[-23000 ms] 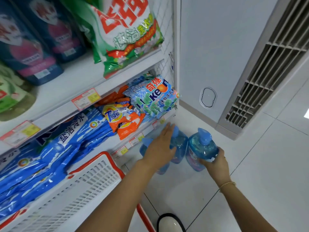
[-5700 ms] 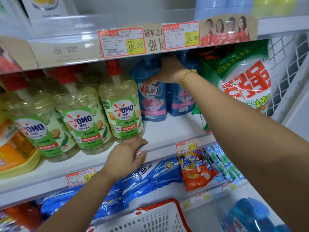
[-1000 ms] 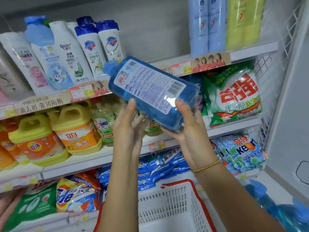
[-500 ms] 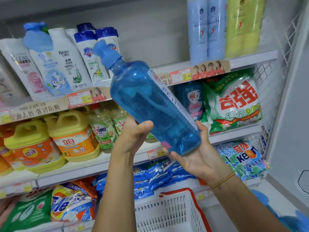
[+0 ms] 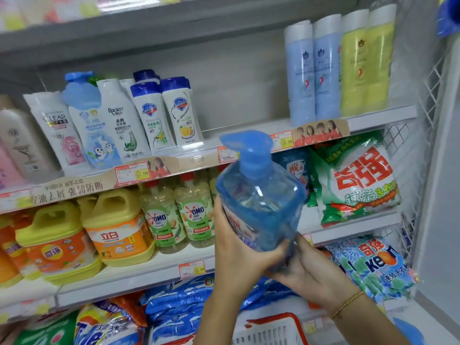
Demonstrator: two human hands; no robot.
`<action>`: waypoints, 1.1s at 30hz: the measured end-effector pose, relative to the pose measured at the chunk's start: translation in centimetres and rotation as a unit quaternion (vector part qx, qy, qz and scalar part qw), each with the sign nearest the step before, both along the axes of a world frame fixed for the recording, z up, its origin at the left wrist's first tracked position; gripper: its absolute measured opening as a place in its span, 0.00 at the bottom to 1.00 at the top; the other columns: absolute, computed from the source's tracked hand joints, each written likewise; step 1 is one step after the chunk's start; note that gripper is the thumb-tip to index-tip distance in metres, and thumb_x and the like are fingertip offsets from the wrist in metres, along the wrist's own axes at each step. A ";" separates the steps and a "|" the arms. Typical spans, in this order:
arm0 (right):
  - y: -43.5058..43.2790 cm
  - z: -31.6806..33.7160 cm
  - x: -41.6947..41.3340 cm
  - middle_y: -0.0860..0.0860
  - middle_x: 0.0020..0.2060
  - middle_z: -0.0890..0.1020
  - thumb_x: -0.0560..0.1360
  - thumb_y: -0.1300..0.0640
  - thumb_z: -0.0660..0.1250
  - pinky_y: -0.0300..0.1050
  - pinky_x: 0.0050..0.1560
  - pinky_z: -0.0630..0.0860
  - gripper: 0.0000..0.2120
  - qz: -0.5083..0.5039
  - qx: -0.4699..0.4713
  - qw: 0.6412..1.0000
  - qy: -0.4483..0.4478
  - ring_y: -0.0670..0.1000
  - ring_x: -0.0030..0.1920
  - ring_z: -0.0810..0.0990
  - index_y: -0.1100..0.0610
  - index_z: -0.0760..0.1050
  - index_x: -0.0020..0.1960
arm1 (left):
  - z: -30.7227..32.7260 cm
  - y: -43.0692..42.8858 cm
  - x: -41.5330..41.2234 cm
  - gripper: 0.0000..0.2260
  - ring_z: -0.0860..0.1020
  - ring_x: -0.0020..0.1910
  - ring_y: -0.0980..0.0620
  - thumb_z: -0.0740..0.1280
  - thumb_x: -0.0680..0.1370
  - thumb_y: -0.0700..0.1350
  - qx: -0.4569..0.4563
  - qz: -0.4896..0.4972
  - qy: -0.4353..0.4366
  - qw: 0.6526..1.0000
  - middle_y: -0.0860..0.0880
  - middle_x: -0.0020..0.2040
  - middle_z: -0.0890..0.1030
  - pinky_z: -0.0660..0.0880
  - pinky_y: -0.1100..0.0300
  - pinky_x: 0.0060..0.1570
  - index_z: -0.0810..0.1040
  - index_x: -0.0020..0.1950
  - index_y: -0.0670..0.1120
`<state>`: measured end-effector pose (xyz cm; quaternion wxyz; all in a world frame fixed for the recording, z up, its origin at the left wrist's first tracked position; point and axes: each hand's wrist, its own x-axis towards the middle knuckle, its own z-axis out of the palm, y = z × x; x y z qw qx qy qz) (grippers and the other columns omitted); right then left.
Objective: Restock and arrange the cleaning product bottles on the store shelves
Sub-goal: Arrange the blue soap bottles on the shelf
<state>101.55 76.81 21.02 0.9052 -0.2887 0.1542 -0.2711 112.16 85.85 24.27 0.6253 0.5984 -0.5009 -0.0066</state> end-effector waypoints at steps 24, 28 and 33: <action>-13.7 -2.5 -2.7 0.45 0.30 0.73 0.75 0.64 0.65 0.36 0.30 0.66 0.18 -0.259 -0.535 0.666 0.451 0.44 0.32 0.71 0.48 0.66 0.32 | -4.9 -12.2 2.1 0.48 0.62 0.70 0.55 0.73 0.62 0.67 0.052 -0.013 -0.247 0.968 0.56 0.69 0.61 0.65 0.56 0.70 0.51 0.73 0.54; -17.7 -5.3 -2.1 0.50 0.40 0.76 0.77 0.51 0.62 0.42 0.41 0.66 0.06 -0.190 -0.634 0.560 0.498 0.55 0.50 0.79 0.52 0.70 0.43 | -5.2 -15.9 3.6 0.46 0.62 0.67 0.58 0.69 0.63 0.70 0.035 0.014 -0.241 0.970 0.56 0.66 0.62 0.59 0.67 0.67 0.55 0.72 0.51; -20.7 -11.8 -1.0 0.47 0.51 0.82 0.72 0.28 0.48 0.52 0.64 0.70 0.33 -0.156 -0.688 0.481 0.521 0.55 0.63 0.74 0.50 0.81 0.53 | -7.6 -19.2 4.7 0.49 0.59 0.66 0.70 0.76 0.57 0.58 0.027 0.053 -0.176 0.983 0.66 0.61 0.58 0.53 0.79 0.64 0.56 0.73 0.51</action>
